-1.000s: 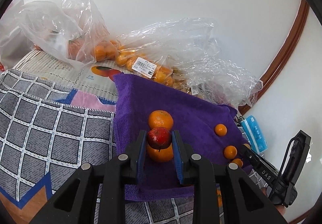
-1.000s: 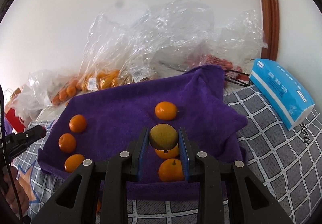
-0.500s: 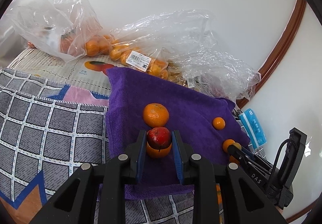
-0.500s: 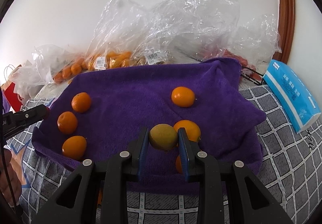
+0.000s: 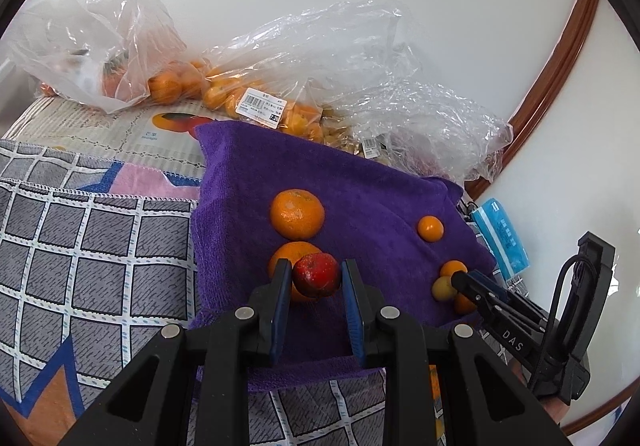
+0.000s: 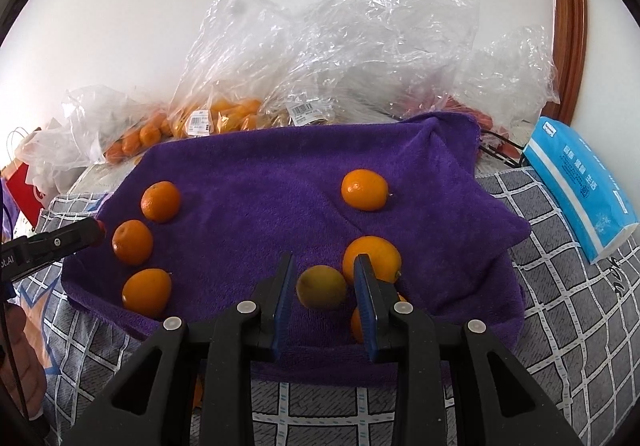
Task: Organize fruits
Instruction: 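Lower the citrus onto the towel and open the right tool while the left tool releases the red fruit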
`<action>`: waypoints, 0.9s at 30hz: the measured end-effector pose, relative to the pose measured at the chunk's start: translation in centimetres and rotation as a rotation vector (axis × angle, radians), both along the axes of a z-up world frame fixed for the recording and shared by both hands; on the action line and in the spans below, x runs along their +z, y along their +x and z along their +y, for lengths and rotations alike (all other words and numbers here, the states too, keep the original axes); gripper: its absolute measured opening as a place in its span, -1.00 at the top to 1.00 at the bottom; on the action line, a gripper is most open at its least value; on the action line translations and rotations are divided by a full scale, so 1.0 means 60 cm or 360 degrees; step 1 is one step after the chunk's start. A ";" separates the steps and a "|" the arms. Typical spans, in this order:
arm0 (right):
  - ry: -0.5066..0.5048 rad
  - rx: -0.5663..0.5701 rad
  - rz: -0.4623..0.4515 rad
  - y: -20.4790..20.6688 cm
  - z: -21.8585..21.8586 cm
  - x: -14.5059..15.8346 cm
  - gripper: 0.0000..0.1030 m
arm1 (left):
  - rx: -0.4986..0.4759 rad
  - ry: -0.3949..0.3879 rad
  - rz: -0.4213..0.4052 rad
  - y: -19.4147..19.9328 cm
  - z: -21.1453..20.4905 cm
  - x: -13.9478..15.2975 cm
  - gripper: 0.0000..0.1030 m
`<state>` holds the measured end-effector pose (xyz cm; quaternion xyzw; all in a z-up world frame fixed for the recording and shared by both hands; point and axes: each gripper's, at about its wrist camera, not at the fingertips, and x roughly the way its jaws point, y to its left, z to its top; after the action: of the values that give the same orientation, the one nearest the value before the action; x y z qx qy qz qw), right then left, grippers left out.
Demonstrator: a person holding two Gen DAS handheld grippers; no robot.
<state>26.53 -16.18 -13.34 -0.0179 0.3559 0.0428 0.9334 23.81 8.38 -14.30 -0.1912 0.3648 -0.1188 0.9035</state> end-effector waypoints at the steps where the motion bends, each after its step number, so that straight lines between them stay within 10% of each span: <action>1: -0.0005 -0.0007 -0.0008 -0.001 -0.001 0.002 0.38 | -0.0006 -0.0001 0.0004 0.000 -0.001 -0.001 0.53; 27: 0.0059 -0.0029 -0.0084 -0.021 -0.015 0.025 0.15 | -0.0078 0.0053 0.0034 0.001 -0.022 -0.012 0.21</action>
<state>25.27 -17.09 -11.82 0.0015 0.3304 0.0404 0.9430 23.84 7.05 -15.01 -0.1683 0.3810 -0.1327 0.8994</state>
